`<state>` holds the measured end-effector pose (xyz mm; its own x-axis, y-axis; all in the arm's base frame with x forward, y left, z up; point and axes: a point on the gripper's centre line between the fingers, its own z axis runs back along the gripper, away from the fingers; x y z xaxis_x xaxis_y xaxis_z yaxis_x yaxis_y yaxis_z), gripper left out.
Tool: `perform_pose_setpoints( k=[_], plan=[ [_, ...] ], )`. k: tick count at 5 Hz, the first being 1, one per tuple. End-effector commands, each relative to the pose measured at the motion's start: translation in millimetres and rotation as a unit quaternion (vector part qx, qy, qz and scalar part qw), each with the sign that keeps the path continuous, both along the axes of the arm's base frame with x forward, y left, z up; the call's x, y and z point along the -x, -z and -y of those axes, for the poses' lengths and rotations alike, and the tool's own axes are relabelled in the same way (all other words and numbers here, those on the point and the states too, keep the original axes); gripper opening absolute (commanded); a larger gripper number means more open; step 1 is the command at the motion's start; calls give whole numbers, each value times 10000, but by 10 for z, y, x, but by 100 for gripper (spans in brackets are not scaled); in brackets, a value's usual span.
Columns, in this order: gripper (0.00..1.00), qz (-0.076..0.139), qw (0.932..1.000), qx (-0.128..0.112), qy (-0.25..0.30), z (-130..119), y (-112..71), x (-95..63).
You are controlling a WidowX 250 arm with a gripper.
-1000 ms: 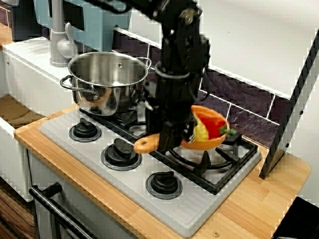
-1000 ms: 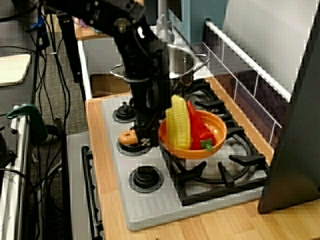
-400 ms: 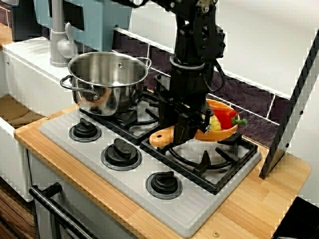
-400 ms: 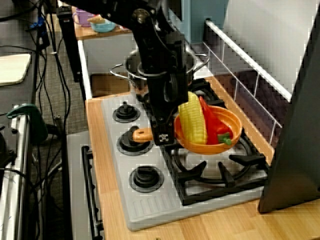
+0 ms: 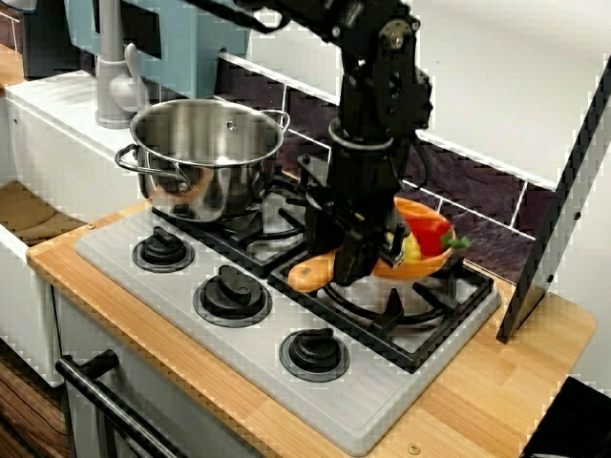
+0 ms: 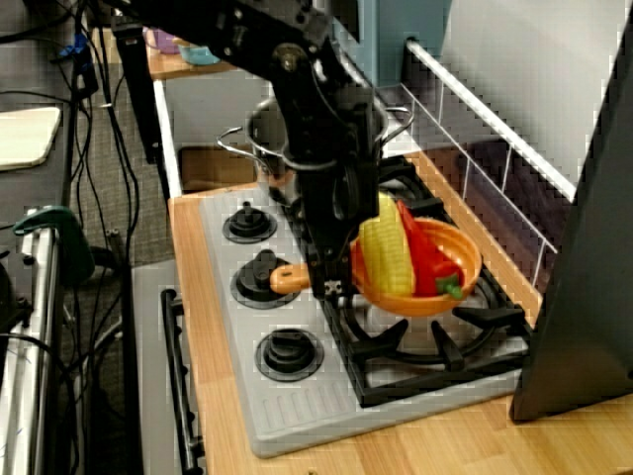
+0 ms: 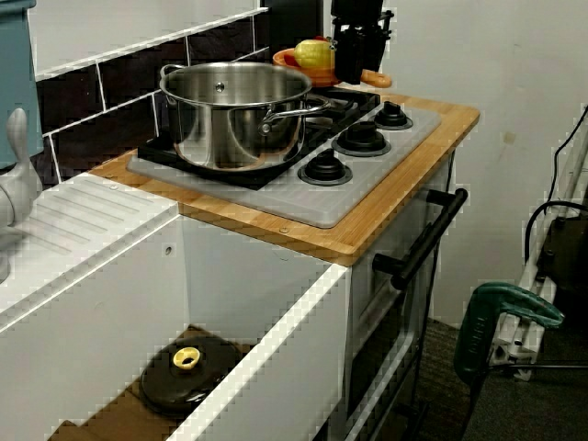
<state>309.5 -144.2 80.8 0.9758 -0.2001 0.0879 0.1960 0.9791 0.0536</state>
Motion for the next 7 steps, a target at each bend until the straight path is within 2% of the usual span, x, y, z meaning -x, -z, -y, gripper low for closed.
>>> perform_pose_setpoints(
  k=[1, 5, 6, 7],
  plan=[
    [0, 204, 9998, 61, 23, 51, -96, -25],
    [0, 183, 9998, -37, 91, 51, 5, 4],
    [100, 135, 9998, -81, 77, 48, 32, -4],
    [100, 136, 9998, -70, 81, 49, 14, 18]
  ],
)
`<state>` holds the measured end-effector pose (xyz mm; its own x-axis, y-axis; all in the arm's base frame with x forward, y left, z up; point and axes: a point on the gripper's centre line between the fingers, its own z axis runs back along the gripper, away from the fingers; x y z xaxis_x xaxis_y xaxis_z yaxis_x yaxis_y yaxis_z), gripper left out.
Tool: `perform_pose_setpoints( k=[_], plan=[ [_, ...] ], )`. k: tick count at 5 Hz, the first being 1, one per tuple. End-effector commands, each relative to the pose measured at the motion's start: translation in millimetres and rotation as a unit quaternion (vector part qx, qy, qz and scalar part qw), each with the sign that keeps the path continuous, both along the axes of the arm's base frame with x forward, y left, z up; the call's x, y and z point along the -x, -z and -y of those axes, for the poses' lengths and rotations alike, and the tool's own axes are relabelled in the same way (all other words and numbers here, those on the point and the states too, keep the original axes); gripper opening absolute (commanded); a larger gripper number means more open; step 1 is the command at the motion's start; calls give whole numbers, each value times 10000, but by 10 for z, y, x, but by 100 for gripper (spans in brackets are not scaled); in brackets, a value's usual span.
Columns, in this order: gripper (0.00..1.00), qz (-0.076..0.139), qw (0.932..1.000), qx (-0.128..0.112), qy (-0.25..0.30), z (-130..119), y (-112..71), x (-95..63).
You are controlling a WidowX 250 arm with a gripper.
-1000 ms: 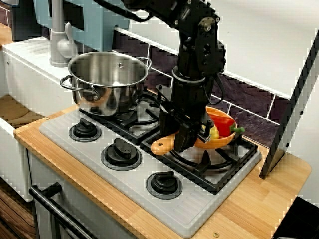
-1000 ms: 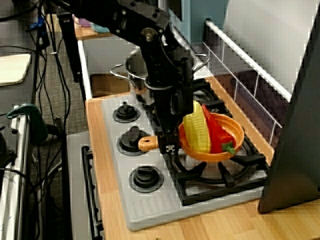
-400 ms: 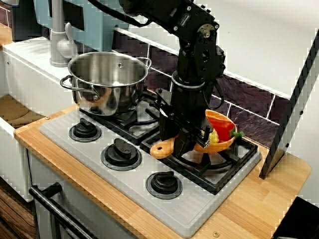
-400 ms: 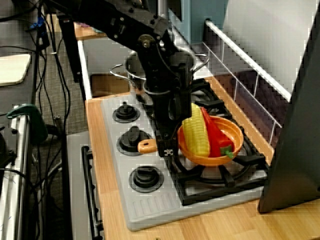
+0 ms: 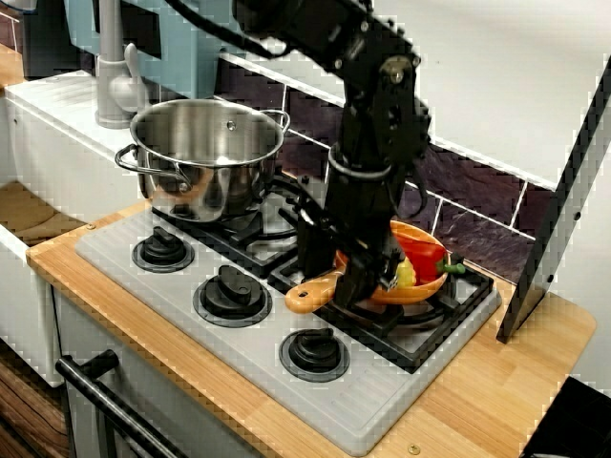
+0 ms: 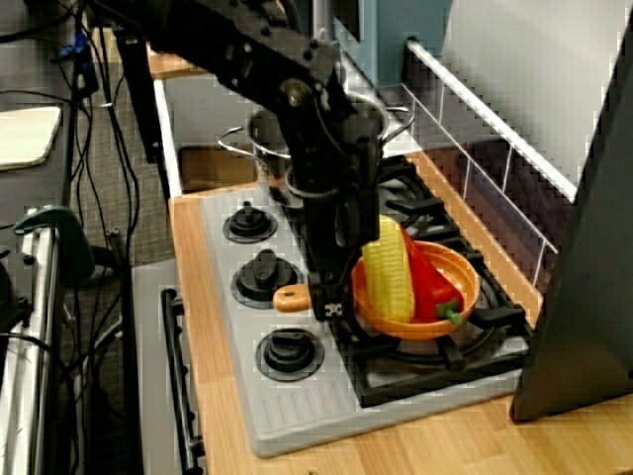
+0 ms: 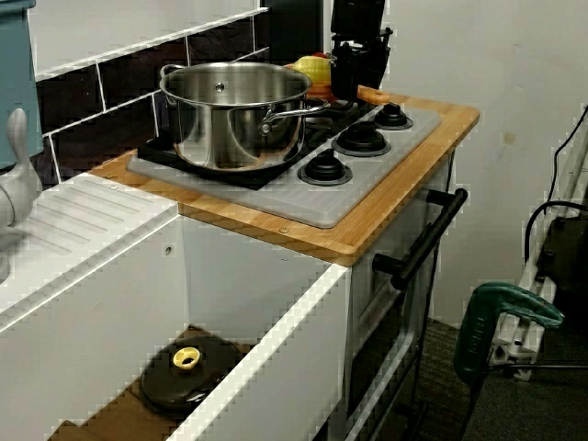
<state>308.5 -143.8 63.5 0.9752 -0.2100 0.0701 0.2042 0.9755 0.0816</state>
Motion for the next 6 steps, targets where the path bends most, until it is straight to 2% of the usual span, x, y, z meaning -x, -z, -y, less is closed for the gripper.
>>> perform_pose_setpoints(
  k=[1, 6],
  plan=[
    [100, 184, 9998, 107, 57, 40, -171, 20],
    [100, 187, 9991, 379, 44, -72, -430, 32]
  ],
)
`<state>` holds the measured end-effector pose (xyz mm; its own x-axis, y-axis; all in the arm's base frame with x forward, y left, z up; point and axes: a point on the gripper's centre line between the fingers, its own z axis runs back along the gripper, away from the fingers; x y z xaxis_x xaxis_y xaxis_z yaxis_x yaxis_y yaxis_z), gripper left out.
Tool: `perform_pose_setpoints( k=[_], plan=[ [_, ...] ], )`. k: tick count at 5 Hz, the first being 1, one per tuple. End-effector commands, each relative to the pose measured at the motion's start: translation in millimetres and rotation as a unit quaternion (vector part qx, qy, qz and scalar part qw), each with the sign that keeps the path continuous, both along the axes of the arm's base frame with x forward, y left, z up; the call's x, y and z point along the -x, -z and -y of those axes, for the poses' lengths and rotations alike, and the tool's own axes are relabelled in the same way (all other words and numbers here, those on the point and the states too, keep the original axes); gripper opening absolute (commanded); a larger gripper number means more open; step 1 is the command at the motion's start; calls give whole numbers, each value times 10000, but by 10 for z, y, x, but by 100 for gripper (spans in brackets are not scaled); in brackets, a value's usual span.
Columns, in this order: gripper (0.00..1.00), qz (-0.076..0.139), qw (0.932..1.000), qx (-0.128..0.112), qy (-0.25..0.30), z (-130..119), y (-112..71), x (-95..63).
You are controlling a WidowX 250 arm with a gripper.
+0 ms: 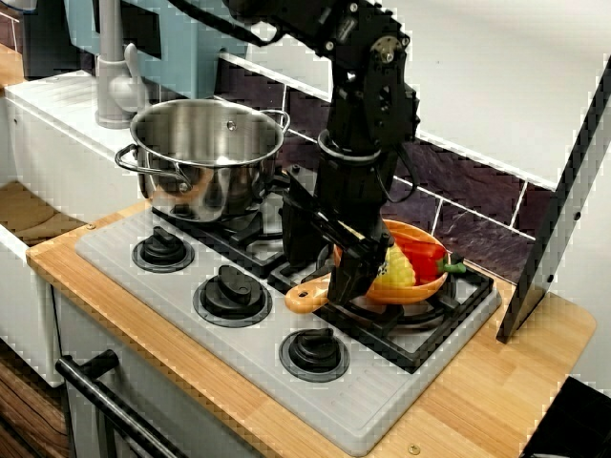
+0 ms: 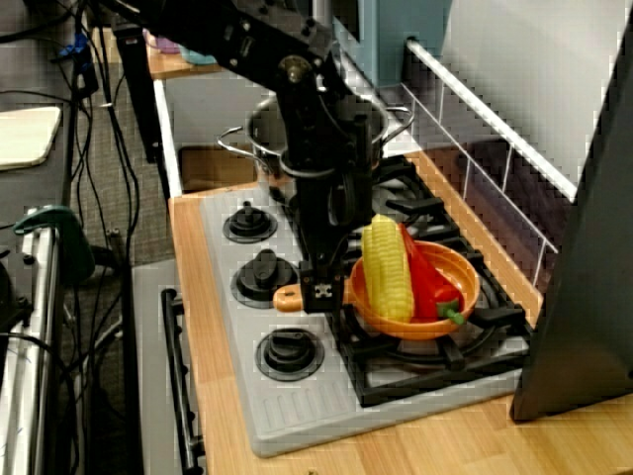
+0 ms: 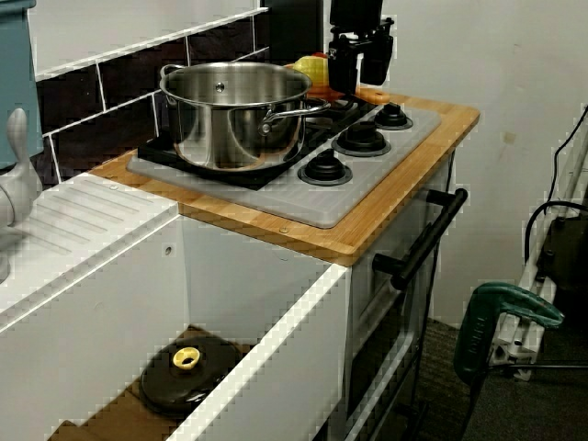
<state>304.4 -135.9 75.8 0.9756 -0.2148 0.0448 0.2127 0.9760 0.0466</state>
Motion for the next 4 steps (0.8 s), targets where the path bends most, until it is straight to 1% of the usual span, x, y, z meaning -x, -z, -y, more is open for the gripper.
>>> perform_pose_setpoints(
  k=[1, 2, 3, 4],
  plan=[
    [100, 412, 9982, 396, 194, 13, -386, -10],
    [100, 616, 9950, 583, 526, 5, -448, -22],
    [100, 735, 9922, 603, 810, -21, -492, -26],
    [100, 876, 9871, 616, 1190, -46, -562, -17]
  ],
)
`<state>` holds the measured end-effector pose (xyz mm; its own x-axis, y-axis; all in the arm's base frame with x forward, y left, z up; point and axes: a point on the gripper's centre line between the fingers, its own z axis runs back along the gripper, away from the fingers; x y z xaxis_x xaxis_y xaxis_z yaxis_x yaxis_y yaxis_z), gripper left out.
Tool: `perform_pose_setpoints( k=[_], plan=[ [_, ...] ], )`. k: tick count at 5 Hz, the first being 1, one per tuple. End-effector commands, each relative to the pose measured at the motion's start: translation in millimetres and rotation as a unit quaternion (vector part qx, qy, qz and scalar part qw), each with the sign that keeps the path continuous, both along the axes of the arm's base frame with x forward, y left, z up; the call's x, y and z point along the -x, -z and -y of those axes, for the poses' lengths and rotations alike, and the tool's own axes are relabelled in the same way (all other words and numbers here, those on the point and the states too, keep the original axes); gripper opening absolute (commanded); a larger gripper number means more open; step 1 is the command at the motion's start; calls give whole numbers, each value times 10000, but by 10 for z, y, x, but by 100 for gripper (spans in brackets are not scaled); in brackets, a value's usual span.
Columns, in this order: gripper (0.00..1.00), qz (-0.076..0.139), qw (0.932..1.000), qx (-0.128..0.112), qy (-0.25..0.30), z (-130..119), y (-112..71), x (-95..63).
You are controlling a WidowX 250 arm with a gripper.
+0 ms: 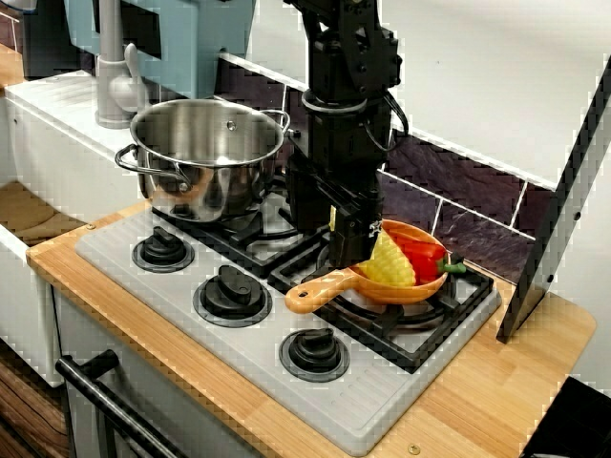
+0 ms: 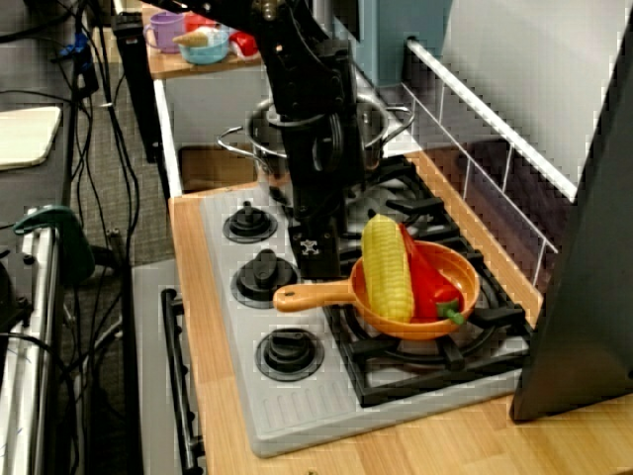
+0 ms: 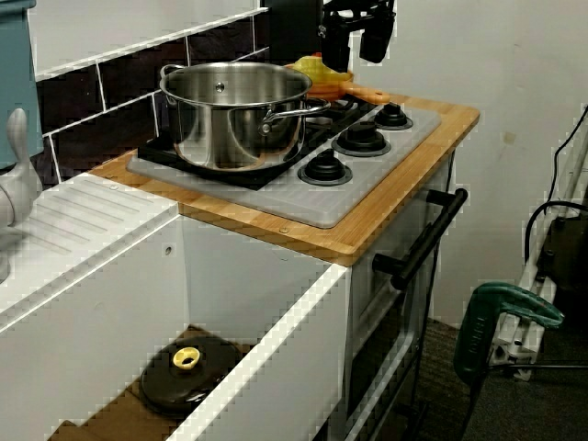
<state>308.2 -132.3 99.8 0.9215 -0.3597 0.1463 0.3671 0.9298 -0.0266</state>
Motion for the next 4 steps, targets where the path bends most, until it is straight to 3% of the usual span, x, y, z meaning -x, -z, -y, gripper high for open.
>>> perform_pose_setpoints(
  k=[1, 2, 3, 4],
  plan=[
    [100, 651, 9923, 165, 1040, -29, -342, 42],
    [100, 771, 9768, 77, 1995, -28, -335, 47],
    [100, 701, 9448, 171, 3197, -29, -305, -44],
    [100, 525, 9176, 309, 3929, -107, -289, -136]
  ],
)
